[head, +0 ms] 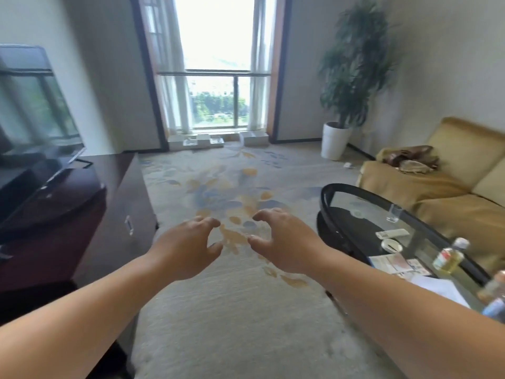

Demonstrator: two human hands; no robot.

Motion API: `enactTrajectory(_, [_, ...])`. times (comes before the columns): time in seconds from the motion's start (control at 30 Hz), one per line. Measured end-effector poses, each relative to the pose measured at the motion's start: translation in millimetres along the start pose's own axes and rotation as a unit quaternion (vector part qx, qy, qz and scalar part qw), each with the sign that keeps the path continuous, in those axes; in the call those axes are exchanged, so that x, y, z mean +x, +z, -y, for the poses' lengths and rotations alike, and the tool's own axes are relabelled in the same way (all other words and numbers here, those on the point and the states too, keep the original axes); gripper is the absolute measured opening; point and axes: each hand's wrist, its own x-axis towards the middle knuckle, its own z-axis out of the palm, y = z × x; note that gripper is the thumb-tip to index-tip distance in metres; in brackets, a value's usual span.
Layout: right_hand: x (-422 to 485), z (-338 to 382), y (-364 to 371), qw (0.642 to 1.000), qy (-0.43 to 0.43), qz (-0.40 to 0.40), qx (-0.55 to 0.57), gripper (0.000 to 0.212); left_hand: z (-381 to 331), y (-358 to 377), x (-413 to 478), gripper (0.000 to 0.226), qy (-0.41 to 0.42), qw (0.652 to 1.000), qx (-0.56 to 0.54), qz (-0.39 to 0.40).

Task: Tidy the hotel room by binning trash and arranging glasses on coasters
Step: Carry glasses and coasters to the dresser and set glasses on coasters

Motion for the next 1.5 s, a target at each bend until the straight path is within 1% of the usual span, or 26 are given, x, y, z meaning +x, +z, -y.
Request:
enactTrajectory(0.2, [-1.4, -35.5, -15.1, 0.996, 0.087, -0.031, -0.007, 0.054, -22.2, 18.7, 59.5, 0.053, 0.094, 0.995, -0.023, 0.028])
enactTrajectory(0.37, [5.5, -51.5, -22.1, 0.984, 0.164, -0.068, -0.019, 0.054, -33.3, 25.3, 103.6, 0.053, 0.163, 0.985, -0.036, 0.036])
enactTrajectory(0.6, [14.0, -76.1, -18.5, 0.969, 0.23, -0.09, -0.017, 0.052, -53.8, 43.9, 156.1, 0.053, 0.226, 0.97, -0.043, 0.073])
enactTrajectory(0.77, [27.9, -117.4, -33.1, 0.959, 0.267, -0.097, -0.021, 0.053, -88.1, 67.3, 196.0, 0.052, 0.25, 0.963, -0.052, 0.091])
enactTrajectory(0.97, [59.0, -182.8, -63.9, 0.958, 0.263, -0.111, -0.015, 0.052, -127.5, 77.3, 262.4, 0.052, 0.259, 0.962, -0.049, 0.073])
enactTrajectory(1.1, [78.8, -233.5, -79.6, 0.959, 0.262, -0.112, -0.003, 0.051, -156.4, 90.2, 306.7, 0.051, 0.25, 0.965, -0.045, 0.065])
enactTrajectory(1.3, [104.1, -296.1, -82.3, 0.953, 0.286, -0.097, 0.021, 0.051, -189.6, 127.8, 354.3, 0.05, 0.261, 0.959, -0.039, 0.104])
enactTrajectory(1.5, [159.5, -348.2, -82.4, 0.947, 0.307, -0.093, 0.036, 0.053, -196.0, 159.5, 433.6, 0.05, 0.274, 0.953, -0.04, 0.121])
